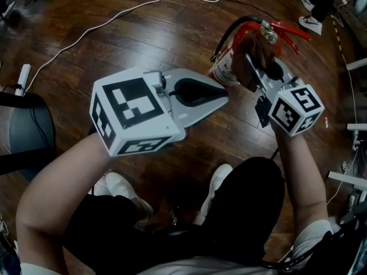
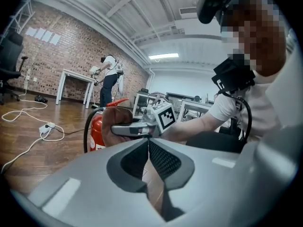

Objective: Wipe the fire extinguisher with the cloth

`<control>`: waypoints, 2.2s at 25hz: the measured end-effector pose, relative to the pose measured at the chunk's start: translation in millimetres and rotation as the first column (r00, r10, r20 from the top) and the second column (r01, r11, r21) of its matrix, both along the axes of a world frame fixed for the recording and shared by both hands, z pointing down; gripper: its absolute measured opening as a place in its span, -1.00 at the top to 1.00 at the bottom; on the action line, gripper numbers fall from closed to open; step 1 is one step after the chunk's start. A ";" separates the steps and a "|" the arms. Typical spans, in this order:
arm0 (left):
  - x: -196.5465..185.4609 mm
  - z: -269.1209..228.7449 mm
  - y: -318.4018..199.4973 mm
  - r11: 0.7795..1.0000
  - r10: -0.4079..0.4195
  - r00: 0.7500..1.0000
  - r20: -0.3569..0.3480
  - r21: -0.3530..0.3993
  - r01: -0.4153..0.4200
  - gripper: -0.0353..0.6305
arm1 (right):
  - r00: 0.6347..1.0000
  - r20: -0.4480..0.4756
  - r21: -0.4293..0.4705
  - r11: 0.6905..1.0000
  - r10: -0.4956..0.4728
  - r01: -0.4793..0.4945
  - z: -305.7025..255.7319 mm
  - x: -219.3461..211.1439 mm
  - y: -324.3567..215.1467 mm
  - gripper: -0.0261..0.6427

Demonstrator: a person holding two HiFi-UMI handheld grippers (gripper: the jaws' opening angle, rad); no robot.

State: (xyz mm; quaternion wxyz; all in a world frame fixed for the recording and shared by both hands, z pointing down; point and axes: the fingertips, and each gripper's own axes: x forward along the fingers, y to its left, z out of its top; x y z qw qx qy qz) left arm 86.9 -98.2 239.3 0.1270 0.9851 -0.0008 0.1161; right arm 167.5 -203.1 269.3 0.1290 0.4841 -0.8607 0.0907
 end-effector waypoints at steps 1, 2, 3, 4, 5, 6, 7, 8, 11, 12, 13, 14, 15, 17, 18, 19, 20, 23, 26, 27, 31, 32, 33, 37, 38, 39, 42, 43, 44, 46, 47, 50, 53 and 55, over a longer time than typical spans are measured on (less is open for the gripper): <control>-1.5 0.0 0.7 1.000 0.000 1.000 0.001 0.002 0.000 0.87 | 1.000 0.006 -0.003 1.000 0.016 -0.016 4.3 1.9 -4.3 0.74; -3.1 -0.2 1.1 1.000 -0.001 1.000 0.001 0.003 0.001 0.87 | 1.000 0.013 -0.011 1.000 0.028 -0.027 10.1 2.7 -6.9 0.74; -4.8 -0.6 1.2 1.000 -0.003 1.000 -0.001 0.004 0.003 0.87 | 0.999 0.018 -0.019 0.999 0.034 -0.033 16.8 1.9 -7.8 0.74; -6.6 -1.2 0.6 1.000 -0.005 1.000 -0.001 0.004 0.005 0.87 | 0.999 0.018 -0.028 0.999 0.036 -0.036 24.4 -0.1 -7.6 0.74; -8.5 -1.6 -0.5 1.000 -0.009 1.000 -0.002 0.002 0.009 0.87 | 0.999 0.015 -0.038 0.999 0.038 -0.037 32.8 -2.7 -6.9 0.74; -10.1 -1.7 -2.0 1.000 -0.012 1.000 -0.002 0.000 0.012 0.87 | 0.999 0.010 -0.049 0.998 0.039 -0.038 42.0 -5.1 -6.1 0.74; -11.2 -1.4 -3.6 1.000 -0.016 1.000 -0.002 -0.003 0.016 0.87 | 0.999 0.005 -0.063 0.997 0.041 -0.040 52.3 -6.8 -5.7 0.74; -12.3 -0.7 -5.1 1.000 -0.019 1.000 -0.002 -0.005 0.019 0.87 | 0.999 0.001 -0.079 0.996 0.043 -0.043 64.0 -7.8 -5.7 0.74; -15.0 2.1 -7.2 1.000 -0.022 1.000 0.001 -0.013 0.022 0.87 | 0.998 -0.025 -0.137 0.989 0.055 -0.058 105.9 -6.2 -6.5 0.74; -15.7 2.5 -7.4 1.000 -0.022 1.000 0.001 -0.014 0.022 0.87 | 0.997 -0.039 -0.159 0.985 0.060 -0.066 121.1 -4.0 -6.8 0.74; -16.4 2.3 -7.9 1.000 -0.023 1.000 -0.002 -0.016 0.023 0.87 | 0.997 -0.053 -0.180 0.981 0.064 -0.073 136.2 -1.7 -7.1 0.74; -17.2 2.1 -8.5 1.000 -0.024 1.000 -0.004 -0.018 0.024 0.87 | 0.996 -0.065 -0.203 0.976 0.067 -0.079 151.2 -0.1 -6.9 0.74; -18.3 2.3 -9.1 0.999 -0.027 1.000 -0.005 -0.020 0.027 0.87 | 0.995 -0.074 -0.228 0.970 0.067 -0.082 166.3 0.3 -5.9 0.74; -20.1 3.7 -10.6 0.999 -0.031 1.000 0.000 -0.021 0.031 0.87 | 0.994 -0.083 -0.278 0.957 0.065 -0.086 194.8 -1.3 -3.0 0.74; -20.5 4.6 -11.4 0.999 -0.033 0.999 0.003 -0.022 0.033 0.87 | 0.994 -0.086 -0.301 0.950 0.064 -0.087 207.6 -2.5 -1.5 0.74; -20.6 5.7 -11.8 0.999 -0.035 0.999 0.006 -0.023 0.035 0.87 | 0.994 -0.088 -0.323 0.942 0.065 -0.090 219.6 -3.8 0.0 0.74; -20.5 6.7 -11.8 0.999 -0.035 0.999 0.008 -0.024 0.036 0.87 | 0.994 -0.086 -0.345 0.934 0.070 -0.096 230.8 -4.7 1.4 0.74; -20.0 8.7 -10.2 0.999 -0.029 0.999 0.013 -0.022 0.029 0.87 | 0.992 -0.059 -0.408 0.904 0.111 -0.125 256.3 -3.8 2.4 0.74; -22.4 10.4 -10.0 0.999 -0.029 0.999 0.019 -0.026 0.029 0.87 | 0.991 -0.033 -0.462 0.877 0.133 -0.133 272.2 -6.9 1.0 0.74; -23.3 11.4 -9.7 0.999 -0.029 0.999 0.021 -0.027 0.030 0.87 | 0.991 -0.037 -0.472 0.872 0.132 -0.134 275.2 -7.5 1.2 0.74; -27.6 13.3 -9.4 0.999 -0.027 0.999 0.023 -0.025 0.028 0.87 | 0.993 -0.029 -0.425 0.898 0.114 -0.115 249.6 -14.4 0.5 0.74; -28.1 12.1 -10.1 0.999 -0.029 0.999 0.019 -0.025 0.029 0.87 | 0.994 -0.007 -0.394 0.913 0.108 -0.103 230.9 -19.3 -0.2 0.74; -28.4 10.7 -10.9 0.999 -0.030 0.999 0.013 -0.025 0.031 0.87 | 0.995 0.015 -0.358 0.930 0.101 -0.089 209.1 -24.6 -1.4 0.74; -30.1 7.8 -9.5 0.999 -0.030 1.000 0.003 -0.019 0.030 0.87 | 0.992 0.097 -0.202 0.977 0.086 -0.064 114.6 -41.3 -12.0 0.74; -30.5 7.5 -8.6 0.999 -0.029 1.000 0.003 -0.018 0.029 0.87 | 0.990 0.112 -0.166 0.984 0.091 -0.072 94.0 -42.2 -16.8 0.74; -30.5 6.9 -7.6 0.999 -0.027 1.000 0.002 -0.018 0.027 0.87 | 0.987 0.125 -0.133 0.988 0.098 -0.082 75.8 -41.5 -22.3 0.74; -30.0 3.9 -2.2 1.000 -0.015 1.000 -0.007 -0.017 0.015 0.87 | 0.980 0.149 -0.062 0.991 0.130 -0.122 36.9 -34.5 -37.9 0.74; -30.4 2.5 -0.4 1.000 -0.010 1.000 -0.009 -0.014 0.009 0.87 | 0.979 0.149 -0.046 0.989 0.142 -0.137 29.5 -31.9 -42.3 0.74; -31.2 1.1 0.6 1.000 -0.007 1.000 -0.012 -0.010 0.006 0.87 | 0.977 0.146 -0.033 0.988 0.154 -0.151 24.8 -30.0 -45.8 0.74; -33.8 -1.5 0.3 1.000 -0.009 1.000 -0.016 -0.006 0.009 0.87 | 0.975 0.138 -0.028 0.985 0.172 -0.170 25.1 -29.8 -49.0 0.74; -35.1 -2.4 -0.6 1.000 -0.013 1.000 -0.019 -0.007 0.013 0.87 | 0.974 0.135 -0.035 0.984 0.180 -0.177 29.9 -30.2 -49.0 0.74; -39.4 -3.6 -3.7 1.000 -0.024 0.999 -0.028 -0.009 0.024 0.87 | 0.970 0.135 -0.082 0.978 0.204 -0.194 55.2 -31.9 -46.6 0.74; -43.3 -2.1 -4.8 0.999 -0.029 0.999 -0.029 -0.016 0.028 0.87 | 0.971 0.115 -0.125 0.973 0.209 -0.195 87.4 -36.0 -41.8 0.74; -44.5 1.3 -5.9 0.999 -0.031 0.999 -0.019 -0.026 0.030 0.87 | 0.972 0.100 -0.160 0.968 0.212 -0.194 111.9 -35.9 -38.9 0.74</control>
